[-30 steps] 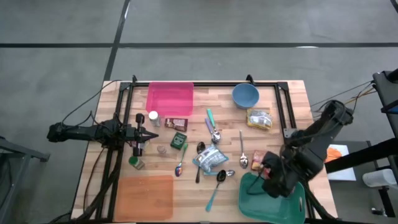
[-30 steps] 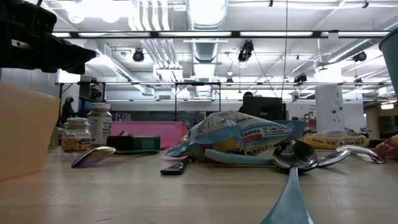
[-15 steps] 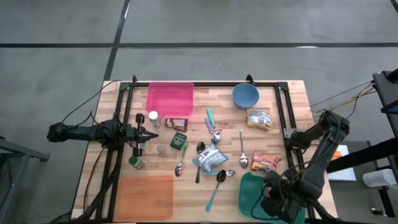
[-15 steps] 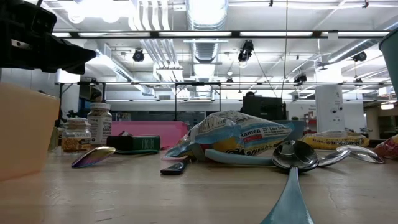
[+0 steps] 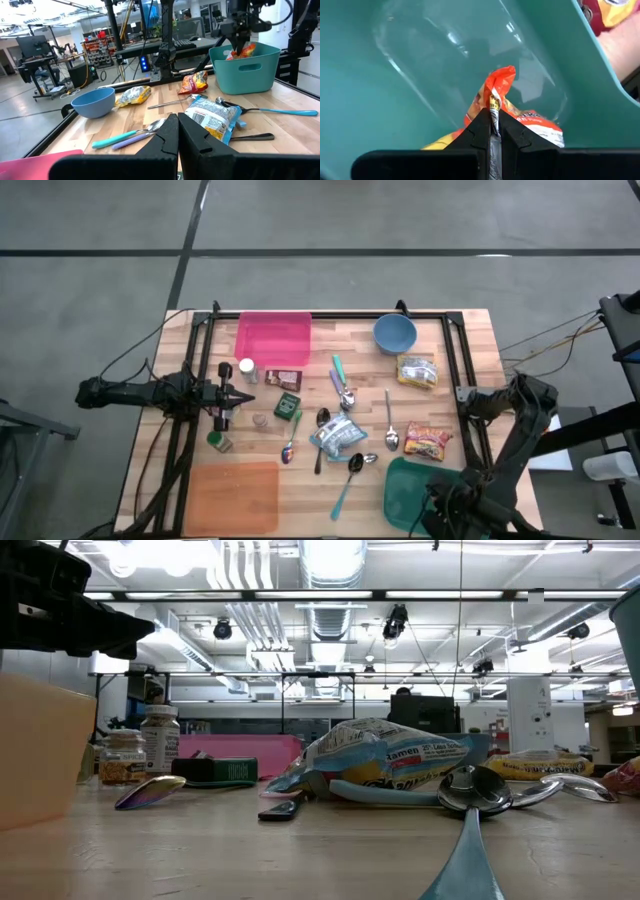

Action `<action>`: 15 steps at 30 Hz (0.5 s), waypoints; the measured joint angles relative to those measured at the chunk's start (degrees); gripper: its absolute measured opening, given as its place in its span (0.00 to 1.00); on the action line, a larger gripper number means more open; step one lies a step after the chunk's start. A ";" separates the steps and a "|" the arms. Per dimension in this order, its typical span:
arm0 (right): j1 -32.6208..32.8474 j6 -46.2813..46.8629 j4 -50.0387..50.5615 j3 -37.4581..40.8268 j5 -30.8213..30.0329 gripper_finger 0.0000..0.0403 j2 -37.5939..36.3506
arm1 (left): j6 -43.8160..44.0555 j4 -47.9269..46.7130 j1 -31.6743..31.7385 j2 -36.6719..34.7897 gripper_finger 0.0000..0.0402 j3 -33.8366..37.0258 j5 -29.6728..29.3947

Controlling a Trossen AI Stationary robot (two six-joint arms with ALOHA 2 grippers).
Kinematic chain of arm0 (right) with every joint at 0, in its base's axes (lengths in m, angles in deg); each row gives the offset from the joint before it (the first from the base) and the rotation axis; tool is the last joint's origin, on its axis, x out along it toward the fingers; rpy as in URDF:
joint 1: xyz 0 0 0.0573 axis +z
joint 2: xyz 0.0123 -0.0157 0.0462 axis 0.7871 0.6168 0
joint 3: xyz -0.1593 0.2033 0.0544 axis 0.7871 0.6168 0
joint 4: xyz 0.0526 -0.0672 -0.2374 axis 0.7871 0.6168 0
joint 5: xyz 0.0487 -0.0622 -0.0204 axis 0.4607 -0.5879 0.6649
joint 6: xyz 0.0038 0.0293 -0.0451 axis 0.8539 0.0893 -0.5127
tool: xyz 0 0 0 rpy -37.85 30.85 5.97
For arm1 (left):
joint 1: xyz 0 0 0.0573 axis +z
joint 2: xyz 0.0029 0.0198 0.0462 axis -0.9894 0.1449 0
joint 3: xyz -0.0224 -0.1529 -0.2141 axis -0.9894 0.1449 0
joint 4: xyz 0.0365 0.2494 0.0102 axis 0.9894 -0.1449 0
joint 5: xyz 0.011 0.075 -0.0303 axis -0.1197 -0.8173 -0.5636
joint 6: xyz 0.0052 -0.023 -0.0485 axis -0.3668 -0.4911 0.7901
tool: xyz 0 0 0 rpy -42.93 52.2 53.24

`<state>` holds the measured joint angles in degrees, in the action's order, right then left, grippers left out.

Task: Pick & Place Food Item
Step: Put the orange noodle pack into the green bin

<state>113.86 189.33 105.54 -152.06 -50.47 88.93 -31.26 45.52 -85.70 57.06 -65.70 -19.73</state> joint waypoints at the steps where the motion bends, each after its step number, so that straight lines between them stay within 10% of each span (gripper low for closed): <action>1: 0.32 0.75 -0.07 0.37 -0.02 0.03 0.24 | 0.00 0.00 0.02 0.00 0.00 0.00 -0.02; 15: 0.95 6.33 -5.70 7.05 0.06 0.03 -0.30 | 0.00 0.02 0.02 0.00 0.00 0.00 0.00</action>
<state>114.81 195.66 99.84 -145.01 -50.41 88.63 -31.26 45.54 -85.68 57.06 -65.70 -19.73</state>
